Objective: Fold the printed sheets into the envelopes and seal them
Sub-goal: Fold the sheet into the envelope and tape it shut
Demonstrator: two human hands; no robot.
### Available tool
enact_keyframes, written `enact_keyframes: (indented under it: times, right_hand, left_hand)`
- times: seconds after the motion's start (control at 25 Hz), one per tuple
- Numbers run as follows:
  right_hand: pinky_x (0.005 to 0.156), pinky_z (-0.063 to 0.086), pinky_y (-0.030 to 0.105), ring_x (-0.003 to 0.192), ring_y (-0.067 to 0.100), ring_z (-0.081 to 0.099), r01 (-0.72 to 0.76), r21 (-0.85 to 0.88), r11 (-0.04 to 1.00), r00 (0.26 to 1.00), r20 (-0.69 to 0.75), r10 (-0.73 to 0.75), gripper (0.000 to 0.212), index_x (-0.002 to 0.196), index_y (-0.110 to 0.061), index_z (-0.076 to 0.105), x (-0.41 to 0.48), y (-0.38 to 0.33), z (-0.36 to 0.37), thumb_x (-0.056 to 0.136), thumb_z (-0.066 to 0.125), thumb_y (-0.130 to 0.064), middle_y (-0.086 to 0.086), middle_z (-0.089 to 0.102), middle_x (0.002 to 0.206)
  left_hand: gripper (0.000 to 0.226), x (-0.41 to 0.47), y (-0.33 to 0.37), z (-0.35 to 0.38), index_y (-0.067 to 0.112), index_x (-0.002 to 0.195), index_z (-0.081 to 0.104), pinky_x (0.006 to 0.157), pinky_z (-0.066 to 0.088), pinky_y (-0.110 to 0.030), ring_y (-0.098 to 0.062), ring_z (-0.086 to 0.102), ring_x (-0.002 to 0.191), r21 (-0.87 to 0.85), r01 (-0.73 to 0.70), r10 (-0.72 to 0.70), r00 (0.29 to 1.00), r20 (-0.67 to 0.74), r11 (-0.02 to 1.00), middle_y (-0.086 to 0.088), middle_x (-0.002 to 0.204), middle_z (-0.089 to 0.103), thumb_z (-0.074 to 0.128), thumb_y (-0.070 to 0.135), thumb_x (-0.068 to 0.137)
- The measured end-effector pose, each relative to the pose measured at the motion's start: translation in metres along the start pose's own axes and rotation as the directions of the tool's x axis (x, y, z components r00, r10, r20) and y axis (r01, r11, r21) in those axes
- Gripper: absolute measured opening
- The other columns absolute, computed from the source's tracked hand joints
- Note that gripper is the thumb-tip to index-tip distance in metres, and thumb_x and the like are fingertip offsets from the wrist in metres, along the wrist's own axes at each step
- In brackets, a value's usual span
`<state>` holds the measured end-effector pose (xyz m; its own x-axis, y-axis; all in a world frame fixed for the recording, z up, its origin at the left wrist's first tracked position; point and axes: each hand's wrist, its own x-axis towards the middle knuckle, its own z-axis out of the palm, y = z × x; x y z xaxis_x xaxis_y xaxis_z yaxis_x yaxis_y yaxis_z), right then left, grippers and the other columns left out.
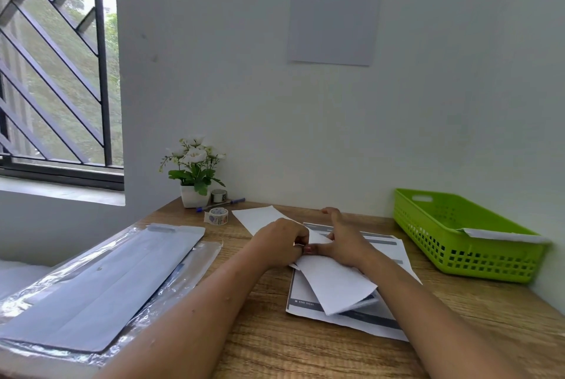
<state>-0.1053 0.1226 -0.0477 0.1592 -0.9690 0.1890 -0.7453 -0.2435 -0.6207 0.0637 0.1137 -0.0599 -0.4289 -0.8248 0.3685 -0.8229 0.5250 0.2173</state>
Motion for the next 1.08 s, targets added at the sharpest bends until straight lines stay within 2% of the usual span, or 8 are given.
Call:
enact_keyframes:
  times: [0.08, 0.16, 0.32, 0.48, 0.64, 0.8, 0.88, 1.08]
  right_hand:
    - [0.079, 0.039, 0.026, 0.092, 0.014, 0.05, 0.009, -0.012, 1.0, 0.999, -0.054, -0.01, 0.087, 0.14, -0.028, 0.029, 0.0, 0.0, 0.002, 0.071, 0.077, -0.05, -0.003, 0.045, 0.101]
    - [0.076, 0.038, 0.026, 0.091, 0.015, 0.05, 0.005, -0.027, 1.0, 0.998, -0.055, -0.006, 0.075, 0.138, -0.025, 0.034, 0.002, 0.001, 0.004, 0.077, 0.069, -0.055, -0.004, 0.047, 0.1]
    - [0.083, 0.042, 0.027, 0.104, 0.015, 0.05, -0.021, 0.027, 0.999, 0.994, 0.111, 0.018, 0.058, 0.133, -0.025, 0.045, 0.002, 0.001, 0.002, 0.084, 0.064, -0.05, 0.004, 0.052, 0.129]
    - [0.072, 0.052, 0.025, 0.097, 0.015, 0.058, -0.108, 0.174, 0.979, 0.964, 0.258, 0.061, 0.062, 0.132, -0.033, 0.042, -0.006, -0.004, -0.008, 0.08, 0.073, -0.042, 0.0, 0.053, 0.12]
    - [0.075, 0.056, 0.03, 0.094, 0.019, 0.064, -0.122, 0.219, 0.968, 0.946, 0.319, 0.047, 0.06, 0.126, -0.04, 0.043, -0.008, -0.005, -0.01, 0.077, 0.077, -0.037, 0.001, 0.059, 0.106]
    - [0.057, 0.049, 0.021, 0.073, 0.014, 0.062, 0.035, 0.315, 0.948, 0.995, 0.079, -0.063, 0.051, 0.121, -0.027, 0.052, -0.001, -0.006, -0.004, 0.077, 0.078, -0.021, -0.001, 0.062, 0.084]
    - [0.057, 0.046, 0.023, 0.066, 0.015, 0.058, 0.066, 0.296, 0.953, 0.998, -0.012, -0.066, 0.047, 0.114, -0.026, 0.054, 0.002, -0.005, 0.0, 0.076, 0.08, -0.02, 0.0, 0.059, 0.074]
    - [0.059, 0.044, 0.022, 0.076, 0.012, 0.056, 0.01, 0.294, 0.956, 0.999, -0.053, 0.006, 0.026, 0.102, -0.02, 0.061, 0.006, -0.006, 0.004, 0.08, 0.076, -0.025, 0.001, 0.06, 0.09]
  left_hand:
    - [0.011, 0.0, -0.002, 0.0, 0.019, 0.091, 0.063, 0.066, 0.038, -0.027, -0.017, 0.055, 0.085, -0.015, 0.007, -0.008, 0.999, -0.031, 1.0, 0.001, 0.097, 0.064, 0.056, 0.02, 0.083]
    - [0.013, -0.001, -0.004, 0.0, 0.02, 0.096, 0.063, 0.067, 0.039, -0.027, -0.017, 0.054, 0.086, 0.002, 0.039, -0.039, 0.996, -0.08, 0.999, 0.001, 0.098, 0.064, 0.057, 0.025, 0.085]
    - [0.015, -0.001, -0.005, -0.001, 0.021, 0.098, 0.062, 0.067, 0.04, -0.028, -0.019, 0.057, 0.092, 0.065, 0.086, -0.076, 0.988, -0.138, 0.994, 0.001, 0.1, 0.063, 0.053, 0.023, 0.086]
    - [0.015, -0.001, -0.01, -0.002, 0.02, 0.098, 0.063, 0.068, 0.041, -0.027, -0.019, 0.057, 0.091, 0.077, 0.146, -0.129, 0.974, -0.186, 0.986, 0.002, 0.101, 0.063, 0.051, 0.023, 0.088]
    - [0.017, -0.002, -0.014, -0.003, 0.022, 0.101, 0.063, 0.071, 0.043, -0.027, -0.018, 0.057, 0.093, 0.067, 0.189, -0.17, 0.961, -0.218, 0.98, 0.003, 0.104, 0.063, 0.051, 0.025, 0.089]
    - [0.016, -0.002, -0.015, -0.004, 0.019, 0.096, 0.063, 0.068, 0.042, -0.027, -0.02, 0.058, 0.091, 0.047, 0.175, -0.16, 0.961, -0.224, 0.983, 0.001, 0.099, 0.064, 0.05, 0.022, 0.088]
    - [0.014, -0.002, -0.014, -0.004, 0.019, 0.095, 0.062, 0.068, 0.042, -0.028, -0.02, 0.057, 0.091, 0.053, 0.156, -0.14, 0.963, -0.232, 0.986, 0.001, 0.099, 0.063, 0.05, 0.022, 0.088]
    - [0.018, 0.0, -0.01, -0.004, 0.022, 0.099, 0.062, 0.068, 0.041, -0.027, -0.019, 0.059, 0.092, 0.11, 0.129, -0.098, 0.962, -0.253, 0.986, 0.004, 0.103, 0.065, 0.047, 0.025, 0.089]
